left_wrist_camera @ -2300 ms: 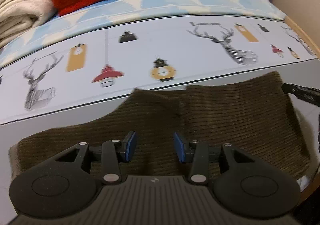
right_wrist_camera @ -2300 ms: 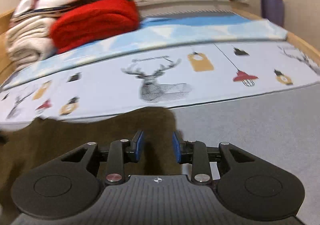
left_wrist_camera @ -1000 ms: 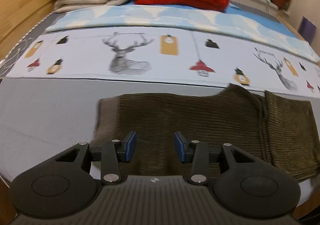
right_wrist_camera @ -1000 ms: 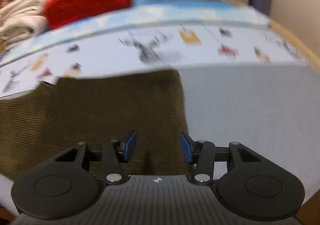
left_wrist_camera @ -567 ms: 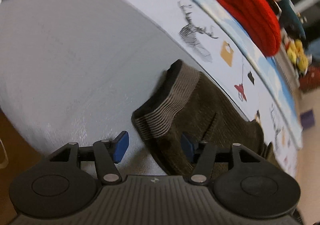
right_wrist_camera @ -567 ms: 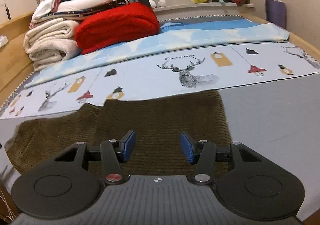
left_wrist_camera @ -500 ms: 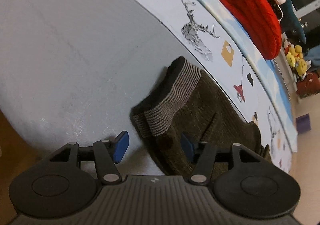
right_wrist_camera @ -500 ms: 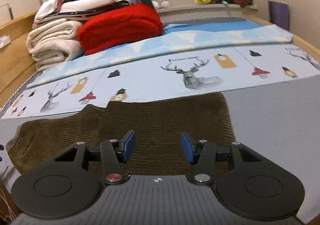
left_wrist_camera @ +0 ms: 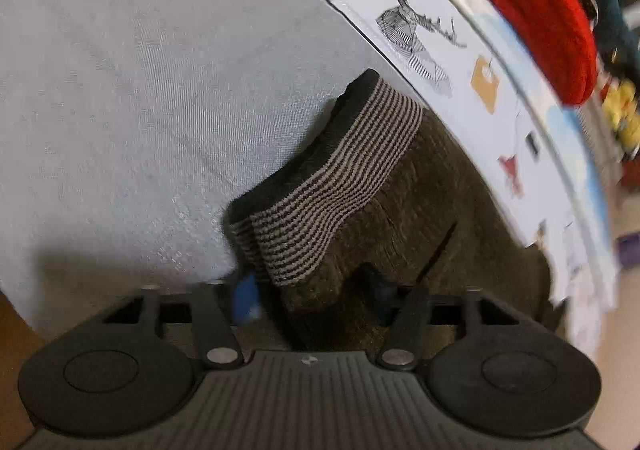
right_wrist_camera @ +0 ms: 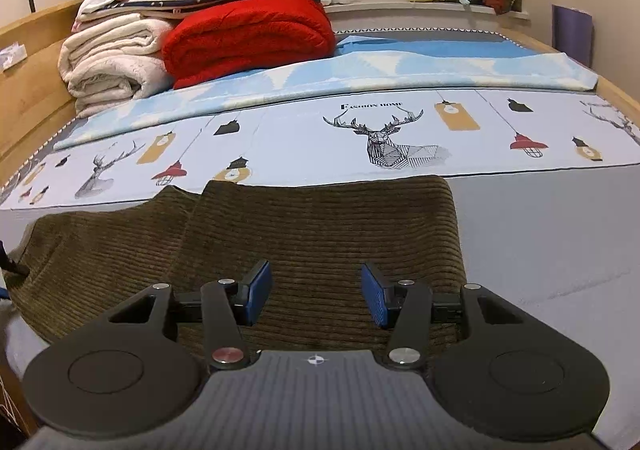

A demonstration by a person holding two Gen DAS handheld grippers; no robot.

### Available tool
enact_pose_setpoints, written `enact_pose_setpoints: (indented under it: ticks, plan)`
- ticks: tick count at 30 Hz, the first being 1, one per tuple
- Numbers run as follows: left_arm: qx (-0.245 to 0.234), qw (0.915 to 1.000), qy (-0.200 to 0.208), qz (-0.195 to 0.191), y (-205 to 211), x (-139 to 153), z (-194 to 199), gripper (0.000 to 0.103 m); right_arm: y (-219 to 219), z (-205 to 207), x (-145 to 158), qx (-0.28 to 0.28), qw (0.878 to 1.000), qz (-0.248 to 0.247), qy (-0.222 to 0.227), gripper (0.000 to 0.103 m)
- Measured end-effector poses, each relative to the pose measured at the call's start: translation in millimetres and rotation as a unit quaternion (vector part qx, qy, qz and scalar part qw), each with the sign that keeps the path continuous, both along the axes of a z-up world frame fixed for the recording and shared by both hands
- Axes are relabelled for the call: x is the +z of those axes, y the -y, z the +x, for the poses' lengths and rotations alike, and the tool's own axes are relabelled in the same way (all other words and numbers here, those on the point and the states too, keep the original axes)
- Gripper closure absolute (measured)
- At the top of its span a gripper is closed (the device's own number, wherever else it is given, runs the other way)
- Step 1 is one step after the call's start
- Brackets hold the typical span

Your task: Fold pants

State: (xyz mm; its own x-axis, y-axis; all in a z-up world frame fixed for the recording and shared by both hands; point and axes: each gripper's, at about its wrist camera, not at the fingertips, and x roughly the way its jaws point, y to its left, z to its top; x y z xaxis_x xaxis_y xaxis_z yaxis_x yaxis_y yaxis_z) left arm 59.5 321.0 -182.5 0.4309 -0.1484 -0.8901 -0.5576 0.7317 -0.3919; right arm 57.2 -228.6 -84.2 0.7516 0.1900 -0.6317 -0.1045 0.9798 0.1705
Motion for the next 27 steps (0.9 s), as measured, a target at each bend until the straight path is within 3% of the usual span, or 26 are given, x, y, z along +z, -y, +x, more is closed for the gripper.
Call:
enact_pose_setpoints:
  ticks: [1,3,6,9,11,15,19,23,24,25,27]
  plan:
    - [-0.007,0.9999,-0.006,0.014,3.8,3.7,0.7,0.066,0.5,1.8,-1.1,-0.004,1.0,0.001,-0.004,0.051]
    - [-0.002,0.9998,-0.001,0.022,8.1,15.8,0.2,0.073,1.9,6.2,-3.9,-0.014,1.0,0.002,-0.015,0.051]
    - [-0.017,0.997,0.027,0.071,29.1,48.7,0.3,0.077,2.3,13.0,-10.0,-0.027,0.999,0.004,-0.043,0.051]
    - [-0.073,0.9819,0.09,0.149,76.8,97.1,2.4,0.078,1.8,16.2,-13.2,-0.03,0.998,0.016,-0.057,0.051]
    - [-0.133,0.9625,0.139,0.191,120.2,123.6,7.2,0.079,3.8,16.0,-11.9,-0.028,0.998,0.023,-0.052,0.051]
    - [-0.256,0.9101,0.216,0.244,222.5,156.4,9.7,0.081,14.7,12.2,-10.2,-0.038,0.998,0.021,-0.044,0.051]
    - [-0.354,0.85,0.301,0.249,328.8,175.5,3.5,0.083,36.4,5.8,-11.0,-0.069,0.997,0.024,-0.037,0.051]
    - [-0.443,0.7894,0.365,0.218,426.5,172.1,-9.0,0.081,67.7,-4.7,-11.2,-0.112,0.992,0.043,-0.027,0.051]
    - [-0.462,0.7807,0.365,0.21,448.2,166.1,-9.0,0.077,77.3,-7.6,-10.9,-0.125,0.99,0.055,-0.024,0.051]
    - [-0.485,0.7785,0.35,0.19,468.7,158.7,-5.9,0.072,87.1,-10.5,-10.9,-0.14,0.988,0.066,-0.022,0.051]
    - [-0.517,0.7858,0.319,0.117,484.8,145.2,2.9,0.063,105.0,-15.4,-13.1,-0.172,0.981,0.085,-0.023,0.051]
